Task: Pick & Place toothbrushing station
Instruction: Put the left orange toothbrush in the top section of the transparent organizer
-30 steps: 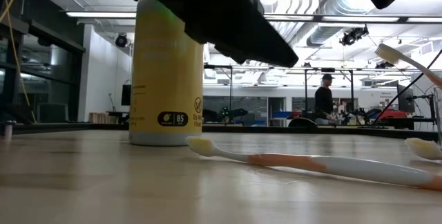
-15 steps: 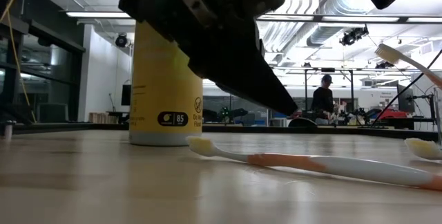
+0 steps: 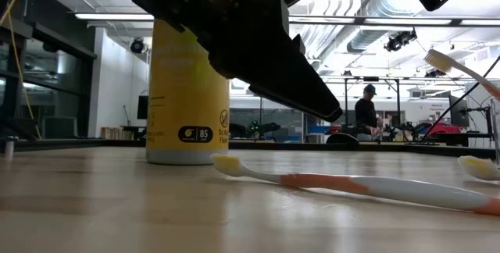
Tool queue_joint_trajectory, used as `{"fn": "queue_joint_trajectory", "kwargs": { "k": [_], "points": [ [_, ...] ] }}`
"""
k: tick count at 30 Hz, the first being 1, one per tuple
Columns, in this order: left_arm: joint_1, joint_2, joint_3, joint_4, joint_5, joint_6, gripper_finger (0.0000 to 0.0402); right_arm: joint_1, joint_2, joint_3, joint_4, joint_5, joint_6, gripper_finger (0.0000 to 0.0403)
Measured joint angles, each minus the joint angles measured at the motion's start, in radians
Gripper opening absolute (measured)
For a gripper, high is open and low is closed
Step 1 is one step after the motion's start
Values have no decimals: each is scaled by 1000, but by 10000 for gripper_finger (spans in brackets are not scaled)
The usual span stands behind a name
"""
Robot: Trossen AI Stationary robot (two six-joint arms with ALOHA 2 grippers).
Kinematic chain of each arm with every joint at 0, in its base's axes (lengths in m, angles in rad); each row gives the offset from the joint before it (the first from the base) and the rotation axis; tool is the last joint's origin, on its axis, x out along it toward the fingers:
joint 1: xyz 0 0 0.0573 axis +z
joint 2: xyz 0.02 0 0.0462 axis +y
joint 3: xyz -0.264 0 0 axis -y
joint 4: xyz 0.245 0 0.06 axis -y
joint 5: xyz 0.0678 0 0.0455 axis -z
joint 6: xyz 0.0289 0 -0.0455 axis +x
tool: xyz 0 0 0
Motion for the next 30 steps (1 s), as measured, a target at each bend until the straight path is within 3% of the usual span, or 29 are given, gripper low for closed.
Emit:
{"fn": "queue_joint_trajectory", "kwargs": {
  "k": [11, 18, 30],
  "points": [
    [5, 3, 4, -8, -7, -36, 120, 0, 0, 0, 0, -21, 0, 95],
    [-17, 4, 142, -244, -69, -32, 120, 0, 0, 0, 0, -26, 0, 95],
    [-18, 5, 164, -343, -82, 26, 121, 0, 0, 0, 0, -26, 0, 95]
  ]
}}
